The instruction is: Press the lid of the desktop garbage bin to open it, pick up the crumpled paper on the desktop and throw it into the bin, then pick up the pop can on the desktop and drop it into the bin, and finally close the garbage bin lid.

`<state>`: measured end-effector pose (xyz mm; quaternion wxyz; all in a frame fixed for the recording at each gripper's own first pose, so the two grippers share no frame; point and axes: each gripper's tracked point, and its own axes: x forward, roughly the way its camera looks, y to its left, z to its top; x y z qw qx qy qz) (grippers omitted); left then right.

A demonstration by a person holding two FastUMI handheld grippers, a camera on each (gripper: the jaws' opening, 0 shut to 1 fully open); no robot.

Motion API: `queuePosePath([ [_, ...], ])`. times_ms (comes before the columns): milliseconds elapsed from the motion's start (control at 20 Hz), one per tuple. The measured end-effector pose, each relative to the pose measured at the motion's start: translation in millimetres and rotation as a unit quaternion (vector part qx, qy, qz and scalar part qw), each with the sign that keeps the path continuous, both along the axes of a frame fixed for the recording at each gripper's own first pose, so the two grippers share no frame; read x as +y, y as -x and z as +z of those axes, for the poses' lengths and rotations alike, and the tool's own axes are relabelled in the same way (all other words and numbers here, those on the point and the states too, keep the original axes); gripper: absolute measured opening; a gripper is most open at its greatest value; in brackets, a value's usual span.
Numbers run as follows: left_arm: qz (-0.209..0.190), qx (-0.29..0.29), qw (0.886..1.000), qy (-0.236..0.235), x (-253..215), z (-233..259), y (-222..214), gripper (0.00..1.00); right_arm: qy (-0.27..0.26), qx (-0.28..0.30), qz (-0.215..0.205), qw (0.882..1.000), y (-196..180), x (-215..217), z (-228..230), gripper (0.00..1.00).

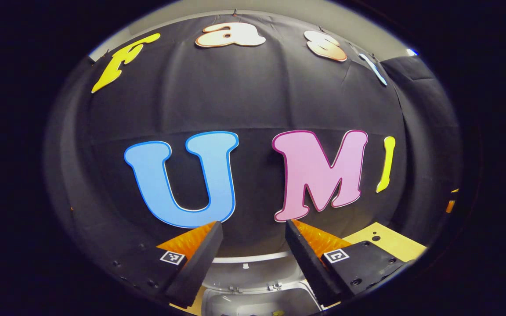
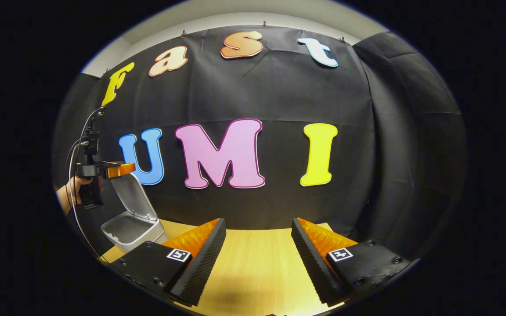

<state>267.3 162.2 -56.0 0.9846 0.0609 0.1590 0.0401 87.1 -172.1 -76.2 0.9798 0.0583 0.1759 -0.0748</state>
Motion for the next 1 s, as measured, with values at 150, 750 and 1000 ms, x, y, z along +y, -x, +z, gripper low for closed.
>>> queuePosePath([
  [150,-0.003,0.013,1.0,0.021,-10,-2,16,0.98,0.006,0.008,0.008,1.0,5,3,-5,0.97],
  [750,0.01,-0.004,0.999,0.042,-24,-47,127,0.98,0.013,0.017,0.018,1.0,42,20,-3,0.97],
  [1000,0.002,0.023,0.999,0.038,-30,-105,171,0.98,0.02,0.036,0.014,0.999,65,28,-9,0.97],
])
